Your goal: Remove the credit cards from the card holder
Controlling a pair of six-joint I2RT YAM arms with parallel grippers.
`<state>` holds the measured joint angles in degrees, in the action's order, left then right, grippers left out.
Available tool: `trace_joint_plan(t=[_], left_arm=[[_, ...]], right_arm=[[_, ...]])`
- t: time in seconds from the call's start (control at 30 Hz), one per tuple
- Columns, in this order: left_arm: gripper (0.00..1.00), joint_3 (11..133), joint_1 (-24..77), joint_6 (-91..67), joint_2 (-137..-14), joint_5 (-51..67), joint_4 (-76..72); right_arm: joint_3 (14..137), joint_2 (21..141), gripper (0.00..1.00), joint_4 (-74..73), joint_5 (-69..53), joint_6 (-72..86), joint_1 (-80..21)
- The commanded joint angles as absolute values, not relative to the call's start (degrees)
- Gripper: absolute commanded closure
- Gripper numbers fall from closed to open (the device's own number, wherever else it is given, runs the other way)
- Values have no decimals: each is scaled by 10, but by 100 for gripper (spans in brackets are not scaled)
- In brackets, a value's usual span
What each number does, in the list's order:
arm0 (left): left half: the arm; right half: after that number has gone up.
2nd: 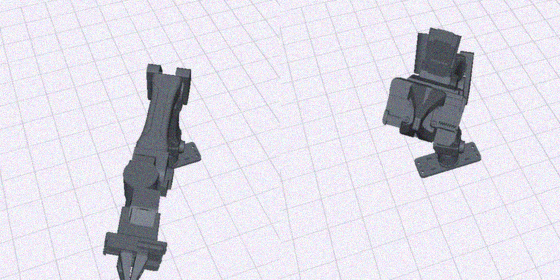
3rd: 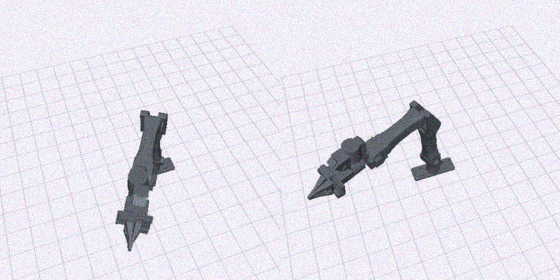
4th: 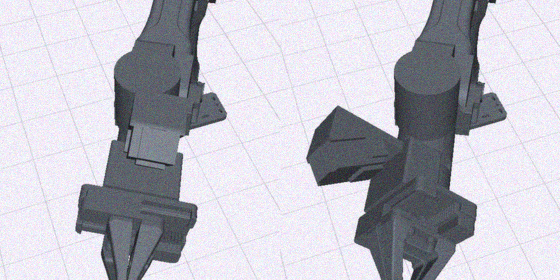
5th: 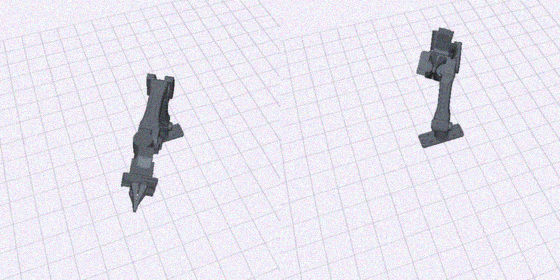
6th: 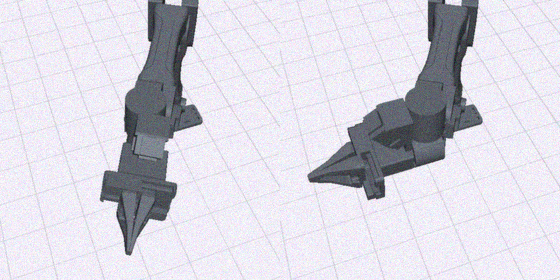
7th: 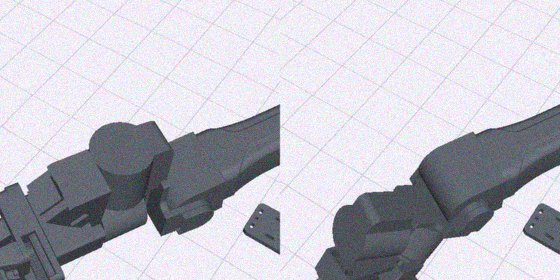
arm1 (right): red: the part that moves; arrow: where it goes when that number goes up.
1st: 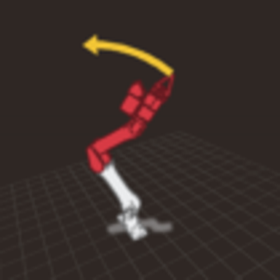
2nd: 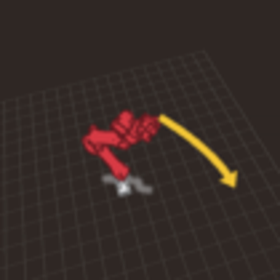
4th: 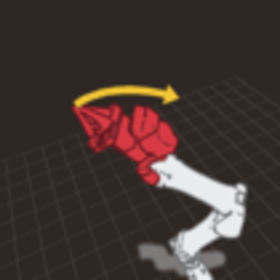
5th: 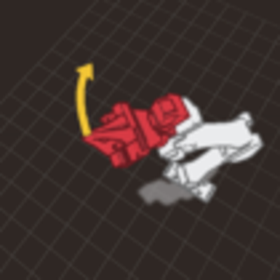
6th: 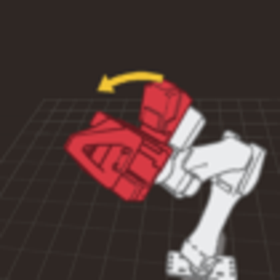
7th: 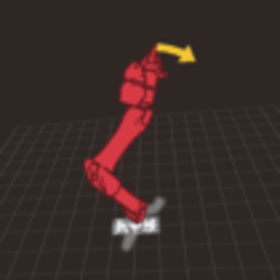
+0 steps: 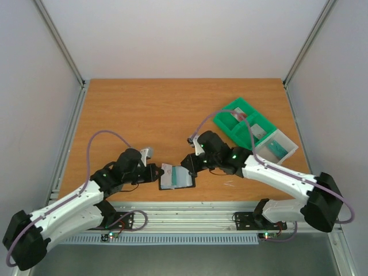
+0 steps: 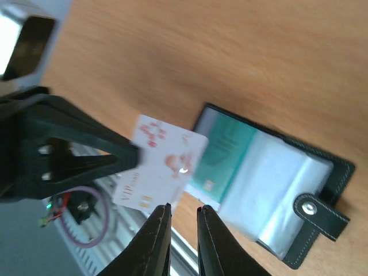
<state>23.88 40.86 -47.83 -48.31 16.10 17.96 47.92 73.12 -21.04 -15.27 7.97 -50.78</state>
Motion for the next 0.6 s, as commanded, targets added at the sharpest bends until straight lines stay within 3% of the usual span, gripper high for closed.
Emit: trace_joint_plan(t=[0.0,0.17,0.37,0.57], left_arm=[[100,273,407,-414,-438,256,173],[100,267,408,-413,-431,387,101],[100,258,408,-420,-455,458,59],[99,245,413,-427,-456,506,15]], right_arm=[[539,690,83,-340,-201,-71,-505],[582,655,77,-395,-280,-113,-504],[600,637,69,-406,-377,-88,-497],[604,645,69,-434,-377,-79,-494]])
